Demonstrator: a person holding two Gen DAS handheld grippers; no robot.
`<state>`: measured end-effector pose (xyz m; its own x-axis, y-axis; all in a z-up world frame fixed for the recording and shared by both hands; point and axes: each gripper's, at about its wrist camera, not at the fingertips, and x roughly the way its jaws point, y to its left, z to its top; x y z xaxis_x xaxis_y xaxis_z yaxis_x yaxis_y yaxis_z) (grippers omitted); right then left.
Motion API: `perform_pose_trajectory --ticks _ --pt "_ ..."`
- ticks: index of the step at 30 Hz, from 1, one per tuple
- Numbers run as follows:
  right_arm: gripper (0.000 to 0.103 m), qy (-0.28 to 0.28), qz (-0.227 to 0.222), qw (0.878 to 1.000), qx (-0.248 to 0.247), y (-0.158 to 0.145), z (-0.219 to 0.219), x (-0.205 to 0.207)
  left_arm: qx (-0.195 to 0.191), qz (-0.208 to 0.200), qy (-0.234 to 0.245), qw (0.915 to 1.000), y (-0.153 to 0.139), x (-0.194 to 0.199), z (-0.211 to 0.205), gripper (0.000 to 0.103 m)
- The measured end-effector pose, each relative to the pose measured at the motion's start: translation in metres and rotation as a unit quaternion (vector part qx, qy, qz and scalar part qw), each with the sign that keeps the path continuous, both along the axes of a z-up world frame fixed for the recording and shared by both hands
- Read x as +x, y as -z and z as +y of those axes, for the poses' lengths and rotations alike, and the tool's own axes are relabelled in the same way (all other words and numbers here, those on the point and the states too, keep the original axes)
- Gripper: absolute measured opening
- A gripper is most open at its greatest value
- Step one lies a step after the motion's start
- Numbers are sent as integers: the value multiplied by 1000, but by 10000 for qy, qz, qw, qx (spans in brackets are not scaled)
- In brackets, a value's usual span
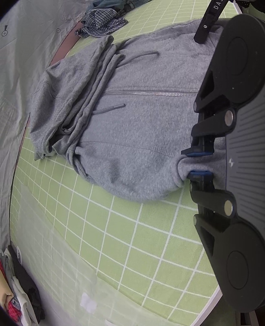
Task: Fold clothes
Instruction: 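Lift the hem with both grippers and fold it over toward the hood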
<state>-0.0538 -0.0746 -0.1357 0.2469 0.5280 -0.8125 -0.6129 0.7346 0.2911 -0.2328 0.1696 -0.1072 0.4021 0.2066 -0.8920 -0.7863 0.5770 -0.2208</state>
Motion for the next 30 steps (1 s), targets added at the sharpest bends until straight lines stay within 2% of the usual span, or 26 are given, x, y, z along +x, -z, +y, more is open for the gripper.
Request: perform_pose_trajectory --ticks 1,2,5,11,15,30 --pt "24 34 -9 10000 87 -3 1 4 -26 -65 -45 10000 -2 0 3 14" --pt "14 68 -20 9998 174 -7 2 8 -50 -130 -89 9999 -5 0 5 14" --pt "11 224 -95 9988 424 -19 5 24 -41 -348 -189 9992 -15 4 14 13" --pt "10 354 -153 9962 781 -35 19 55 -27 -837 -344 9959 -37 20 35 13" --pt "9 367 -208 9949 912 -39 28 64 28 -1052 -232 9942 -48 35 46 13" --pt "9 1065 -473 9847 1292 -49 55 145 193 -1618 -252 9863 -75 106 115 12"
